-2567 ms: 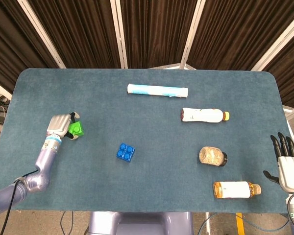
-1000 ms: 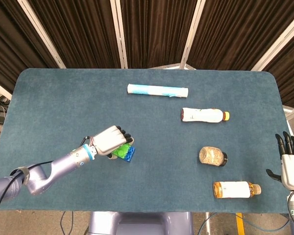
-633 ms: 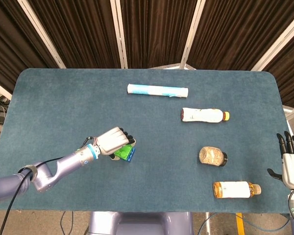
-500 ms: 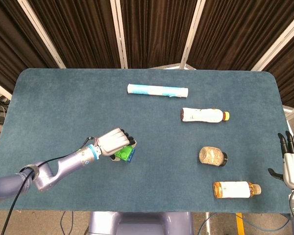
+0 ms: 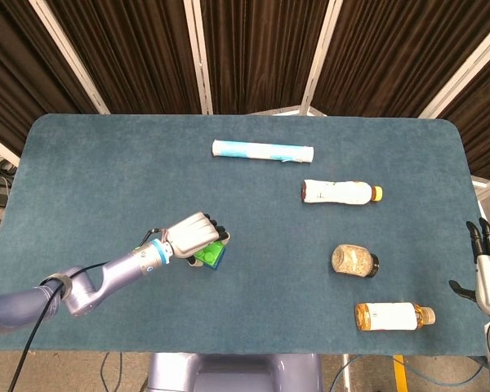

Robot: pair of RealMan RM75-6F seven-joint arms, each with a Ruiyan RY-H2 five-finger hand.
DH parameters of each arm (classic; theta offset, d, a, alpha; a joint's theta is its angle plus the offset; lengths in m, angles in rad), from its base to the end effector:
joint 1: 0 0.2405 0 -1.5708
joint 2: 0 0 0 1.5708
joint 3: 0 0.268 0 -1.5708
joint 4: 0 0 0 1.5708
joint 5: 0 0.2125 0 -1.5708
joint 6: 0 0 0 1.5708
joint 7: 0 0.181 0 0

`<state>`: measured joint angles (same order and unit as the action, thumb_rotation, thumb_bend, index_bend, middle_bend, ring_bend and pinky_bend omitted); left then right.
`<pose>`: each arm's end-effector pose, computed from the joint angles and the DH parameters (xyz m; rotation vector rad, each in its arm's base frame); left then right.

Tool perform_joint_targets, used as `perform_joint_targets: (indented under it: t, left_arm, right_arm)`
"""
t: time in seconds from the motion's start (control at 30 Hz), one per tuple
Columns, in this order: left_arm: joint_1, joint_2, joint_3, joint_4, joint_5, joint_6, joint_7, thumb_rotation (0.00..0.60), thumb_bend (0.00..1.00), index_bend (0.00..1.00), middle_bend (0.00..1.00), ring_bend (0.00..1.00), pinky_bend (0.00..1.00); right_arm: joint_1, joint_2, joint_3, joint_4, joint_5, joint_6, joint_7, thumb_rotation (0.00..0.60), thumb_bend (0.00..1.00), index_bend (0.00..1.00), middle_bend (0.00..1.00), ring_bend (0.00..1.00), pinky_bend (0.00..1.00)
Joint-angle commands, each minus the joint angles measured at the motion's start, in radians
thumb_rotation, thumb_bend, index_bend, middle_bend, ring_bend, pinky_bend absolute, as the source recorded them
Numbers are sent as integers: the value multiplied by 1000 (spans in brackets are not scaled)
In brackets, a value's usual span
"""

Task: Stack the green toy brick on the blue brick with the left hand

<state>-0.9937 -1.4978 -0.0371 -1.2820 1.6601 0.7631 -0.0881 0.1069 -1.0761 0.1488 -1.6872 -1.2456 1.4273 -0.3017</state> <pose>-0.0916 0.3915 -0.0602 -2.4461 -0.5374 -0.8973 -0.3400 -0.2416 0.1919 1.2613 -0.8005 0.6286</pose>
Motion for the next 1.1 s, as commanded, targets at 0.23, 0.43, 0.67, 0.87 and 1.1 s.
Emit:
perform_joint_targets:
  t: [0.23,0.43,0.67,0.87,1.1]
  left_arm:
    - [-5,-34,9,19,-41,-34,21,600,142,534,561,501,451]
    - [-7,-58,13,44,-64,-48,40,600,83,444,437,419,379]
    - [-4,-27,17,-7,-77,-42,37,600,0,0,0,0,0]
    - [18,29,20,-60,-56,29,25,600,0,0,0,0,0]
    - [76,136,16,-154,-73,125,43,600,0,0,0,0,0]
  right_arm:
    - [1,2,-3,0,-1,-3,4,600,0,0,0,0,0]
    - [1,3,-3,0,0,0,7,600,0,0,0,0,0]
    - [1,4,-4,4,2,-4,13,600,0,0,0,0,0]
    - [1,7,-7,3,-1,-5,20,600,0,0,0,0,0]
    - [-3,14,-15,-9,-26,4,33,600,0,0,0,0,0]
